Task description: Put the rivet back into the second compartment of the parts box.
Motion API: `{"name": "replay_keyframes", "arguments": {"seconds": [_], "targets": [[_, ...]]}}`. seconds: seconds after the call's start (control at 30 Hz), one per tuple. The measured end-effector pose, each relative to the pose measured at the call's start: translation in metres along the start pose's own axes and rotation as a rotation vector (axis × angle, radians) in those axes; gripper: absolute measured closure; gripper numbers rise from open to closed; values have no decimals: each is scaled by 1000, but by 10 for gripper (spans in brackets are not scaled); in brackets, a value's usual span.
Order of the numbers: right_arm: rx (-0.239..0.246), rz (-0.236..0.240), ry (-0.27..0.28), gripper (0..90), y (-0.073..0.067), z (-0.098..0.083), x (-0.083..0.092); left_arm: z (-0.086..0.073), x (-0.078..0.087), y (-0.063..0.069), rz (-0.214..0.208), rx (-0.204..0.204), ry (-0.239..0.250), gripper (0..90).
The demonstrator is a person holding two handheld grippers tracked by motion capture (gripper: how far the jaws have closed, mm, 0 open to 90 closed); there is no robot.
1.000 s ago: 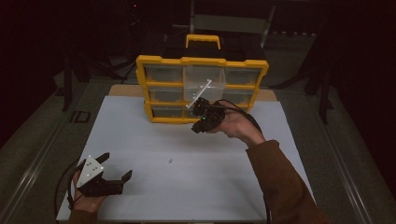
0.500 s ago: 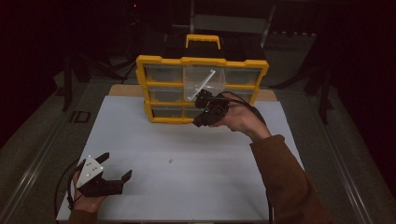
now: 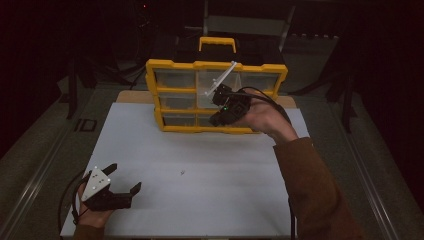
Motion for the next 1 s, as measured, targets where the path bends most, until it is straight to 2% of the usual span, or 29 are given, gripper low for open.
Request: {"name": "replay_keyframes", "arguments": {"seconds": [0.67, 1.0], "targets": [[-34, -32, 43, 834, 19, 17, 40, 0, 0, 0, -2, 2, -2, 0], [-81, -68, 57, 834, 35, 24, 58, 0, 0, 0, -2, 3, -2, 0]]}}
Point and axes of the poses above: each handheld gripper's, and its own axes: x roughly backward along the jaws, z roughly out of its top, y roughly to its right, the point moved 6 cm from there along -x, roughly forward along the jaws, and after that the axes turned 11 degrees about x, right-handed, at the moved point
